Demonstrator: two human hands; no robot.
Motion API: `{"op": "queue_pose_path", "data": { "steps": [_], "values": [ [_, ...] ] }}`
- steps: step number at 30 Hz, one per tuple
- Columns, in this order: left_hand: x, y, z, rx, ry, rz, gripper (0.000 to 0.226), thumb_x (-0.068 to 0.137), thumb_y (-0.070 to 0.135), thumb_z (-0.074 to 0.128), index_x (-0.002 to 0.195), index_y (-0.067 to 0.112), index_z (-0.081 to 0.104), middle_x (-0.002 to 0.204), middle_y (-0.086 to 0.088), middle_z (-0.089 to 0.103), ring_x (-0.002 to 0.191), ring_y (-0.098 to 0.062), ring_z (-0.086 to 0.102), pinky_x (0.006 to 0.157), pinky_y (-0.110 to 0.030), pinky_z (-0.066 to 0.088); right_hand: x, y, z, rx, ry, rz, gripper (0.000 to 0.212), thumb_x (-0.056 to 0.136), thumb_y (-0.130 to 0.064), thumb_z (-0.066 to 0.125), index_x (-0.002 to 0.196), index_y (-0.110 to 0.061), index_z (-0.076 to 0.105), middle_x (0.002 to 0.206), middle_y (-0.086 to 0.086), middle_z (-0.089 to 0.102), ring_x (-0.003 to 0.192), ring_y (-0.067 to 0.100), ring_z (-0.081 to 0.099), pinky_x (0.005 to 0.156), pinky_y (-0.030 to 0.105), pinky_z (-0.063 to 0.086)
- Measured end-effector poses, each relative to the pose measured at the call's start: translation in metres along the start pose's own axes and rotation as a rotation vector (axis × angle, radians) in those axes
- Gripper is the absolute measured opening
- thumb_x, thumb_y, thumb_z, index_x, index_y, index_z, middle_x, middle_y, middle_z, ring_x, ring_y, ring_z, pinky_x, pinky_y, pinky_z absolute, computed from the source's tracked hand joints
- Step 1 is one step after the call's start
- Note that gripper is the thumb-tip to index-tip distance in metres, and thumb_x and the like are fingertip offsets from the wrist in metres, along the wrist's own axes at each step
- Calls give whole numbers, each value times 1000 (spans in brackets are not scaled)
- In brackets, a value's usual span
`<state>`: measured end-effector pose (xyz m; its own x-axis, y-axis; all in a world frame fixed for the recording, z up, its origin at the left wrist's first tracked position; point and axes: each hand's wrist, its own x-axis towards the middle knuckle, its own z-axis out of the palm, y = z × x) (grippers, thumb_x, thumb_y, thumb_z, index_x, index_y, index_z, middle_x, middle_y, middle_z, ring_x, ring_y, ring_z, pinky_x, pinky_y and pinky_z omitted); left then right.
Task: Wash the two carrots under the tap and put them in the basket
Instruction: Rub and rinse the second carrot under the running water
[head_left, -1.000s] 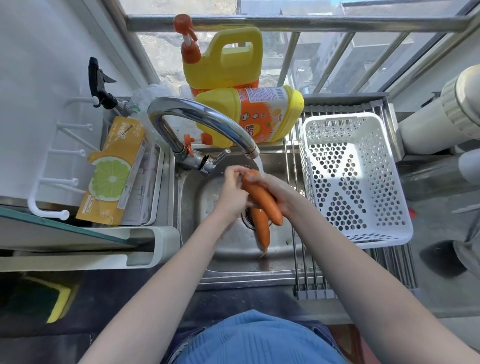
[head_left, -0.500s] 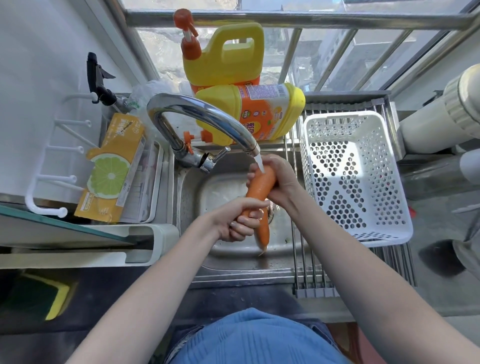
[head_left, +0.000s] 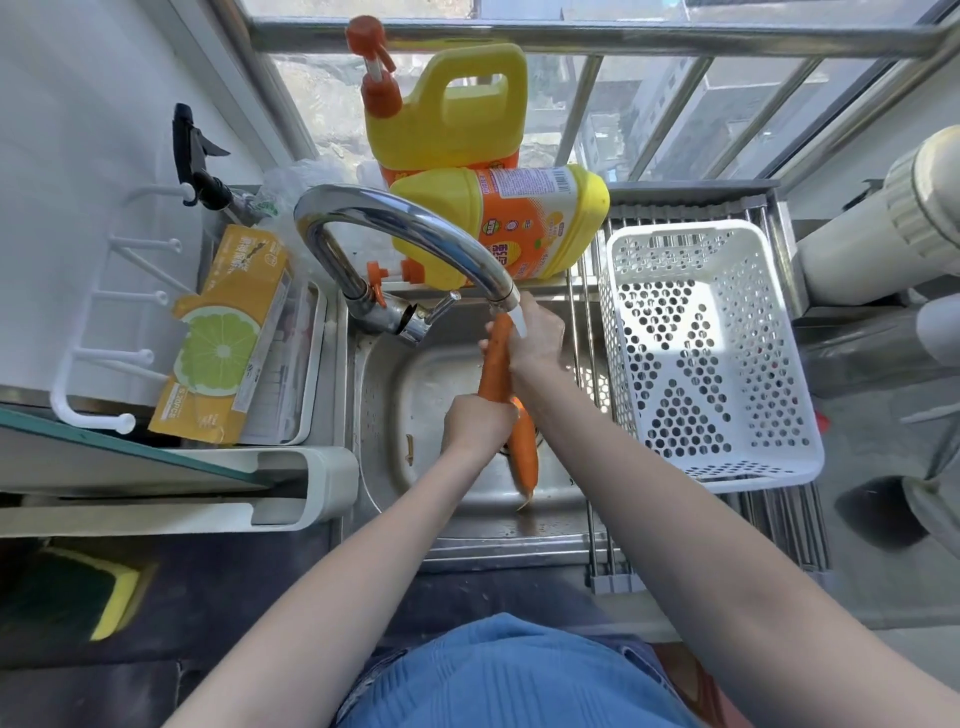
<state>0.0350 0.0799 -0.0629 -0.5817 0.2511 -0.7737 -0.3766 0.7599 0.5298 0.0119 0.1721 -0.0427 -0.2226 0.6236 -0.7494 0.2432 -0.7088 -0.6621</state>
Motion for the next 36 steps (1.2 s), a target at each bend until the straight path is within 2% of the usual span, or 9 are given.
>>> {"op": "queue_pose_path", "data": {
  "steps": [3,6,8,13,16,22,27,32,36],
  "values": [
    [-3,-10,-5,196,153,93,16,80,23,54,69,13,60,70,-3,64,75,-34,62,60,-27,41,-5,16,-2,-338,219,-317,36,92,-21,51,56,-23,55,65,1,61,67,26,58,61,32,42],
    [7,-21,-22,327,293,231,17,81,22,49,68,15,59,70,-7,66,65,-33,63,58,-31,48,-25,36,-4,-532,155,-691,16,92,-18,52,83,-10,63,81,10,64,76,23,52,66,31,35],
    [9,-21,-25,234,199,206,18,79,17,52,62,14,56,60,-7,61,55,-31,59,51,-31,46,-23,35,-4,-602,158,-811,13,86,-17,61,86,-5,65,77,7,63,70,16,48,64,25,34],
    [-13,-12,-14,-243,-323,-91,36,78,-3,52,58,17,31,35,5,24,26,-8,17,36,-10,14,-3,8,-13,-461,-185,-277,12,76,-20,66,64,-20,64,62,5,64,63,27,65,63,36,57],
    [-20,-10,-15,-431,-543,-169,43,81,-2,46,50,19,27,32,6,19,25,-6,14,34,-9,12,-10,1,-14,-139,-477,-66,9,85,-3,61,76,-5,60,65,11,60,51,20,58,53,28,54],
    [-37,-3,-25,-681,-1042,-162,35,72,5,53,42,19,40,29,7,29,23,-4,19,39,-12,6,-5,3,-25,424,-837,336,23,78,-22,53,62,-9,64,58,-1,55,45,9,53,45,19,49],
    [-34,1,-12,-603,-649,-304,44,84,7,47,45,20,31,32,8,21,24,-5,14,34,-9,8,-4,-1,-20,179,-535,294,36,94,-31,41,69,-10,56,55,4,56,39,14,49,44,19,46],
    [-19,-4,-5,-226,-228,-176,15,80,11,52,68,14,45,41,4,33,30,-12,26,37,-16,18,-7,10,-8,-49,-153,59,36,96,-22,41,80,1,63,70,19,62,47,26,55,51,30,50],
    [-2,-11,-18,258,169,123,15,81,14,53,85,9,67,74,-10,65,76,-34,65,60,-29,44,-16,16,-11,-327,279,-222,44,103,-29,32,77,-5,58,90,17,63,80,25,58,69,30,43]
  ]
}}
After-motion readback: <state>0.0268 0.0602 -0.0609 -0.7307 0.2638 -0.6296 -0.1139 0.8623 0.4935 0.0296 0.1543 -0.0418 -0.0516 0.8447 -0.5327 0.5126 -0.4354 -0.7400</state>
